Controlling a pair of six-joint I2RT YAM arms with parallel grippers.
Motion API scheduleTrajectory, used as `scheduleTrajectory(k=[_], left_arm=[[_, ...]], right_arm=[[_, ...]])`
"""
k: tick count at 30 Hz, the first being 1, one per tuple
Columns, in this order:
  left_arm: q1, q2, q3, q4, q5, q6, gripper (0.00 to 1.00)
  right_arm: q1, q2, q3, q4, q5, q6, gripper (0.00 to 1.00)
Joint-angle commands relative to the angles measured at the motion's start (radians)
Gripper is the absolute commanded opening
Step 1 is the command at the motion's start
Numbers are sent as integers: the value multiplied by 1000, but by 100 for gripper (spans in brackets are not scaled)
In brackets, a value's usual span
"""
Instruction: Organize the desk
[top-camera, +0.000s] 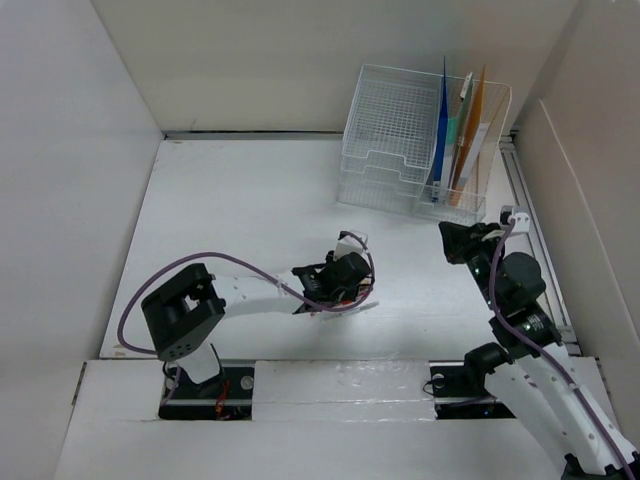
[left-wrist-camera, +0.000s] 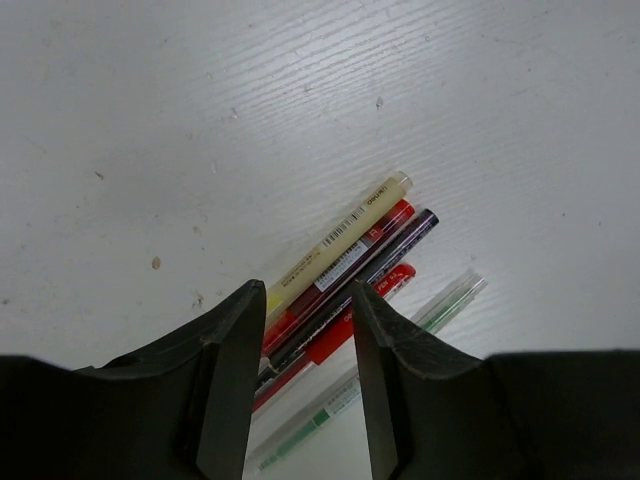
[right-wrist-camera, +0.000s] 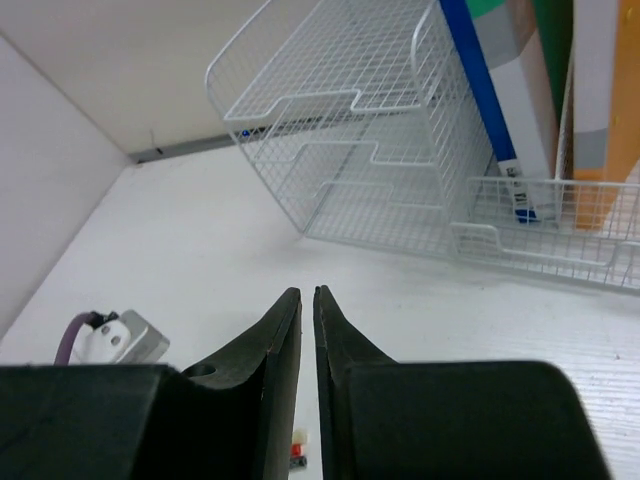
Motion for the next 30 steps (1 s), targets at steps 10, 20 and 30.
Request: scheduleTrajectory(k=[10,20,30], left_arm=[[40,82,28,64,100,117,37],[92,106,18,85,133,117,30],[132,103,-14,131,205,117,18]], right_arm=[[36,-15,-5,-33,-13,-24,16],[36,-1,-6,-25,-43,-22,16],[46,5,0,-25,-45,-24,16]])
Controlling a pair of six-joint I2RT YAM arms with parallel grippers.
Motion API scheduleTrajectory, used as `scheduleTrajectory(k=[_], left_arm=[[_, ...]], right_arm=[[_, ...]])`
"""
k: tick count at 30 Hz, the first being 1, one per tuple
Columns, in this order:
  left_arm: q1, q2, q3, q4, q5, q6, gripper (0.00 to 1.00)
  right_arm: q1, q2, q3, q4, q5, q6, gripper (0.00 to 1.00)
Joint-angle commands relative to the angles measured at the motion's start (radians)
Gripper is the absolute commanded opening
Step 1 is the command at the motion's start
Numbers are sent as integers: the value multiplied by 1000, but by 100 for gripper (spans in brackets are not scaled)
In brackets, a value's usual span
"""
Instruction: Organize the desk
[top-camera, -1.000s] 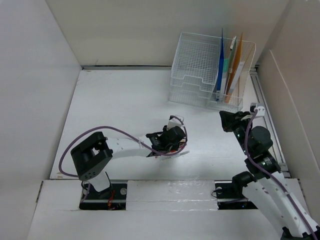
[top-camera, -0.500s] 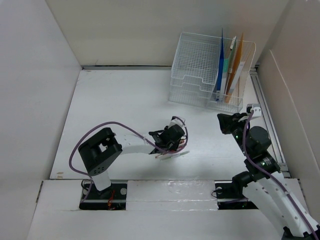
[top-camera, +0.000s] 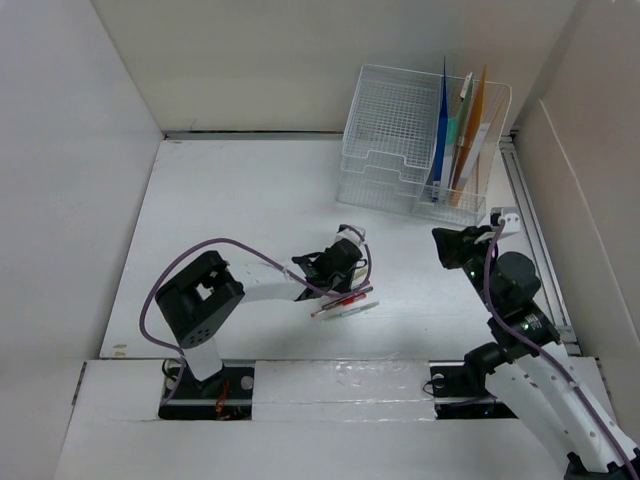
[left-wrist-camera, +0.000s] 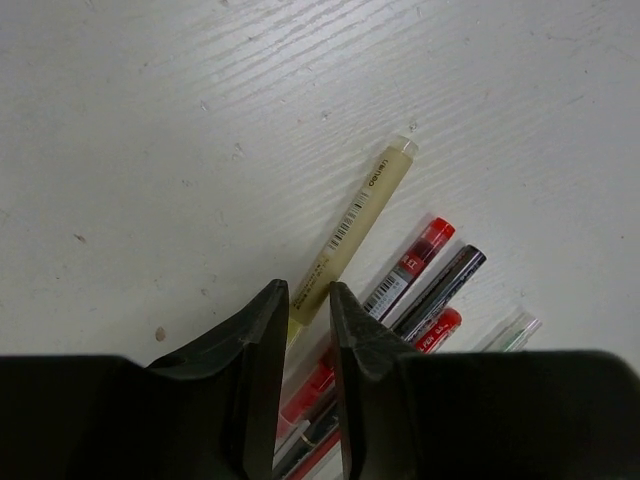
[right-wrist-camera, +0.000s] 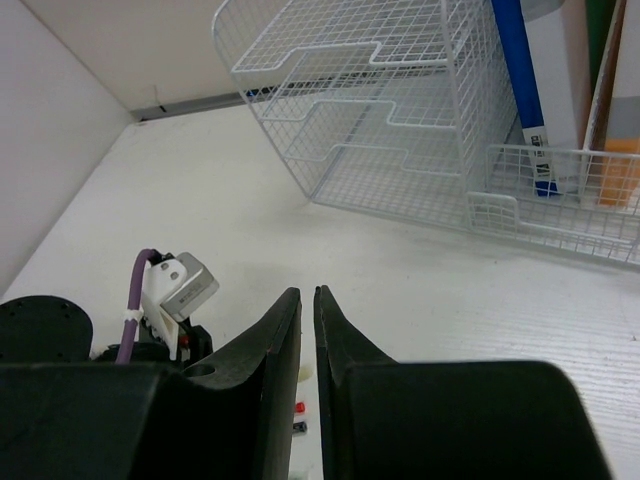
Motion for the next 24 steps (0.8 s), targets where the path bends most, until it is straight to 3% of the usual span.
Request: scheduleTrajectory(k=[1,2,10,13,16,20,24], left_arm=[[2,-5,-21,32,45,3,20],[2,-6,-22,35,48,1,24],[2,35,-19,9,34,6,26],[2,56,-25,23,9,-1,22],[2,40,-15,29,-27,-8,0],[2,-43,30,-12,-82,-1,0],[2,-95,238,-124,-170,16,0]], right_arm=[[11,3,15,24,-16,-10,16],[11,4,13,24,-17,-10,16],[11,-29,18,8,-8,-9,16],[11,-40,20,2,-8,-9,16],[11,-54,20,-16,-11,-4,16],[11,-69,21,-29,-8,-1,16],[11,-74,29,-38,-19,2,16]])
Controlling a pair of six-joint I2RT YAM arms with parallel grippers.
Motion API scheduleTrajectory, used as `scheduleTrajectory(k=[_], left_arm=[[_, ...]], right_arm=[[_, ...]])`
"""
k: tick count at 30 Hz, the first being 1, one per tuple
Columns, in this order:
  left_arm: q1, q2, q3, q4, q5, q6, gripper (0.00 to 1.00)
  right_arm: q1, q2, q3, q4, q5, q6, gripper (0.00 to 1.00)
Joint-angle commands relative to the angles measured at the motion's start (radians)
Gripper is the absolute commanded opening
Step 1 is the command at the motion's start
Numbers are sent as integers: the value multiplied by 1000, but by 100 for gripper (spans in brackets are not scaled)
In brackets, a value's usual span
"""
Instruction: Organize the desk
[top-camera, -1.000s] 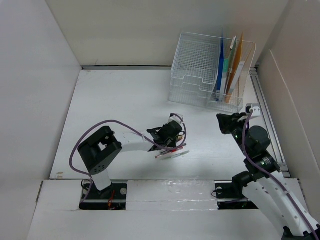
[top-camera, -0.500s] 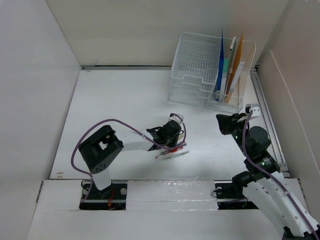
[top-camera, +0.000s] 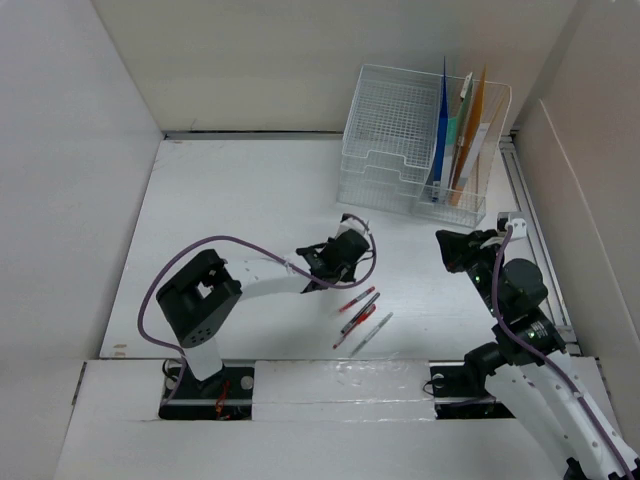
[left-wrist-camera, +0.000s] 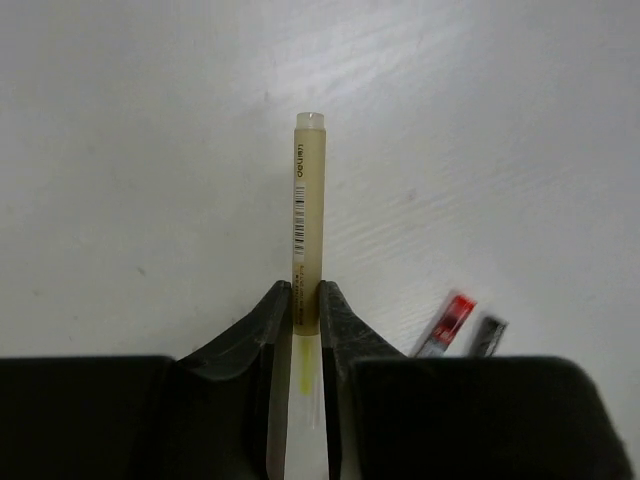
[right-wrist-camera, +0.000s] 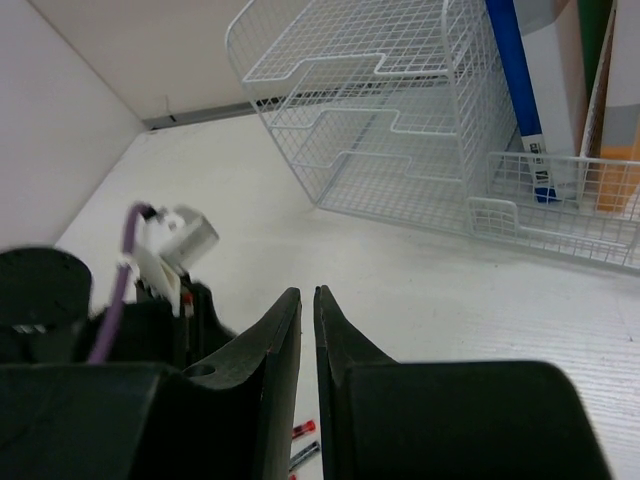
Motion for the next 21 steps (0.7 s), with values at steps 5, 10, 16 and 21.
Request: scheduleTrajectory(k=[5,10,16,21], left_arm=[[12,-89,447,-193,-139,53,0],[125,13,821,-284,-41,89,0],[225,478,1542,-468,8,188,0],[268,538,1548,-279,118,230,1]], right_arm=[[11,-23,33,-35,-31,8,15],[11,-58,16,-56,-34,20,15],[20,-57,29,-81,-51,16,15],[20,-38,49,-115,-42,23,14]])
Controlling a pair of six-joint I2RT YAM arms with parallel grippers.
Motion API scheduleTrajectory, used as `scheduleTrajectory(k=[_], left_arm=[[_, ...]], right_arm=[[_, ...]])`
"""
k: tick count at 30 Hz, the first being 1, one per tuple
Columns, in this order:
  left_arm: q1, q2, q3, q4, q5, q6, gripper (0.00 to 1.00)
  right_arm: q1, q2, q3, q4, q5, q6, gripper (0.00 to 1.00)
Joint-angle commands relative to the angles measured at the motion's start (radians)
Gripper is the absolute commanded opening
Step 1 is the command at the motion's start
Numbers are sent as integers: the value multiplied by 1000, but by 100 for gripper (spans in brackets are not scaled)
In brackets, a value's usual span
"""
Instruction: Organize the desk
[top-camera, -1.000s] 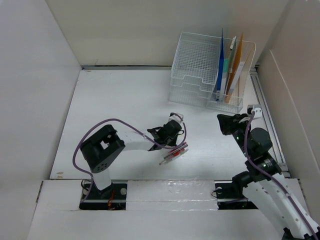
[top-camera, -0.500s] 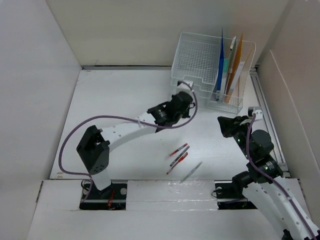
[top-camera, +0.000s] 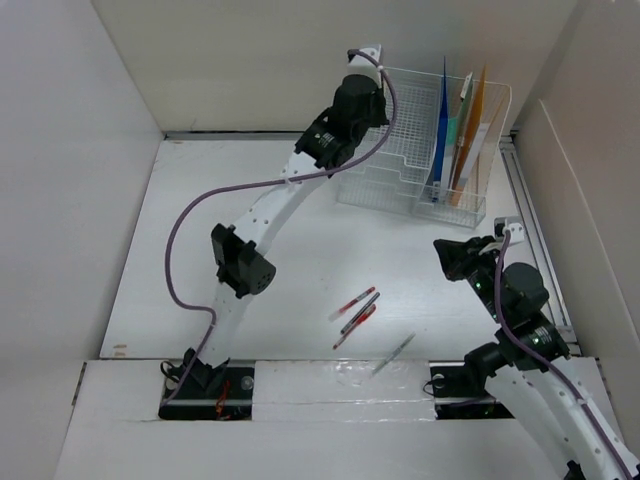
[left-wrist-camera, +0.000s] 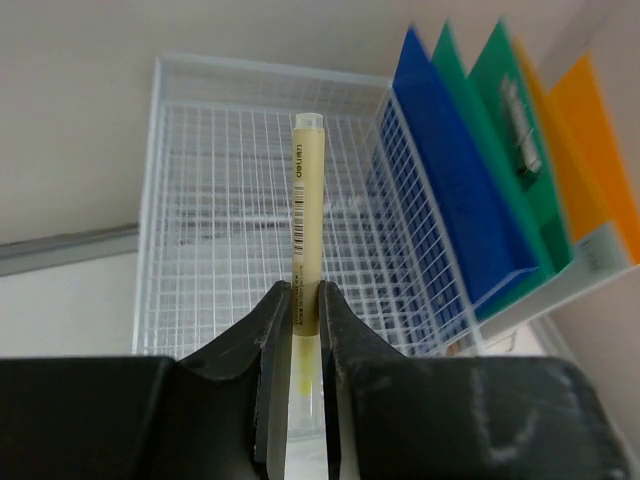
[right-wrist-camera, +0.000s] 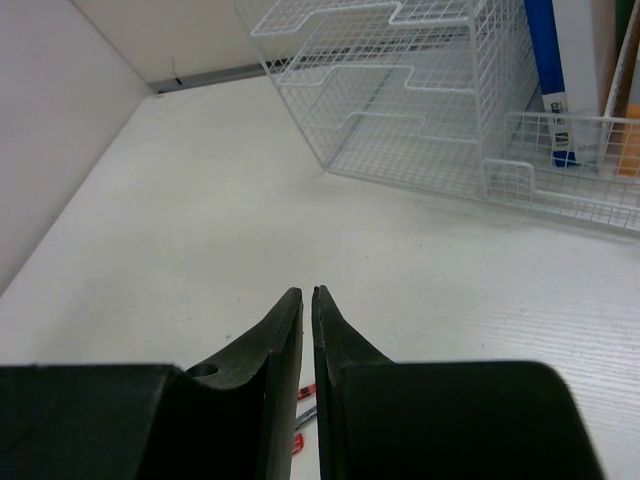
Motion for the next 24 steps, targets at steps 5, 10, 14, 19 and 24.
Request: scheduleTrajectory(k=[5,10,14,19,24], left_arm=[[46,149,12,115,122,88,9],[46,174,10,167,116,129,24],[46,178,-4,191,91,151,40],[46,119,-62,222,88,145,68],[46,-28,-144,279,119,118,80]], right_arm=[[9,5,46,-39,-16,20,14],[9,1,36,-20,-16,23,14],[9,15,29,-7,-24,28,13],[9,17,23,1,-15,31,13],[9,23,23,6,-10,26,13]])
